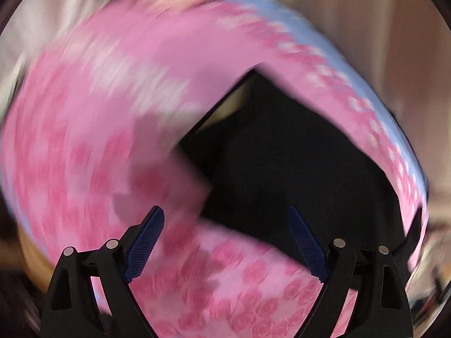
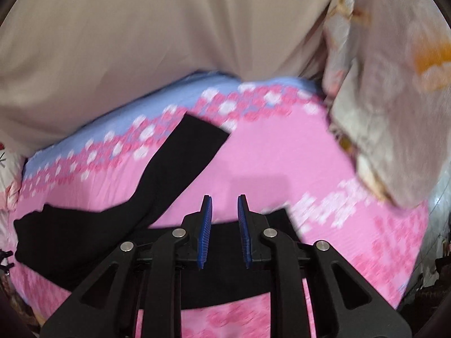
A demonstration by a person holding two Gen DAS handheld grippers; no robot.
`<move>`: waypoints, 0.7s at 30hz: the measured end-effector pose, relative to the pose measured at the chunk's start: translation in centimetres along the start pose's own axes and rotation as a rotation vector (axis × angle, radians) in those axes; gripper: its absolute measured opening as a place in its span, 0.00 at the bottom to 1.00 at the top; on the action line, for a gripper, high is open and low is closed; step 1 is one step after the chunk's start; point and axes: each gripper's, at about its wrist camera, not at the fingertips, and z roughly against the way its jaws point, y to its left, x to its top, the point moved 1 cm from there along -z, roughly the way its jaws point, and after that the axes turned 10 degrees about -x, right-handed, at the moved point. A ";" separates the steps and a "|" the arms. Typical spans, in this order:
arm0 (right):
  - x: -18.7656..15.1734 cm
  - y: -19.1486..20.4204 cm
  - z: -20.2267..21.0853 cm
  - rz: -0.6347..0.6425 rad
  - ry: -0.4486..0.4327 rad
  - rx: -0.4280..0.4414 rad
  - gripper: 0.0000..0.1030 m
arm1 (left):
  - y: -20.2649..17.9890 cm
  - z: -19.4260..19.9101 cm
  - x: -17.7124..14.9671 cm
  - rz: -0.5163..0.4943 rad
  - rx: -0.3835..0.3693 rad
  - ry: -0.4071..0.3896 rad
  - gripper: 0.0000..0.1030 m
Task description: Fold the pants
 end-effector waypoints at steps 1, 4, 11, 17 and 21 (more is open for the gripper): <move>-0.9 1.2 -0.3 0.011 0.018 0.015 0.18 | 1.7 -0.1 -1.1 0.109 -0.033 -0.023 0.84; -2.4 3.9 -1.1 0.027 0.059 0.057 0.18 | 3.5 -1.2 -2.1 0.267 -0.142 -0.043 0.84; -3.5 10.7 -1.6 0.096 0.089 0.129 0.18 | -0.7 -1.2 1.9 0.166 -0.124 -0.038 0.07; -3.6 13.1 -0.7 0.119 0.089 0.147 0.19 | -8.6 5.9 6.7 -0.189 -0.245 -0.271 0.08; -4.8 13.4 -0.9 0.132 0.109 0.138 0.23 | -3.3 0.6 6.0 -0.119 -0.141 -0.132 0.09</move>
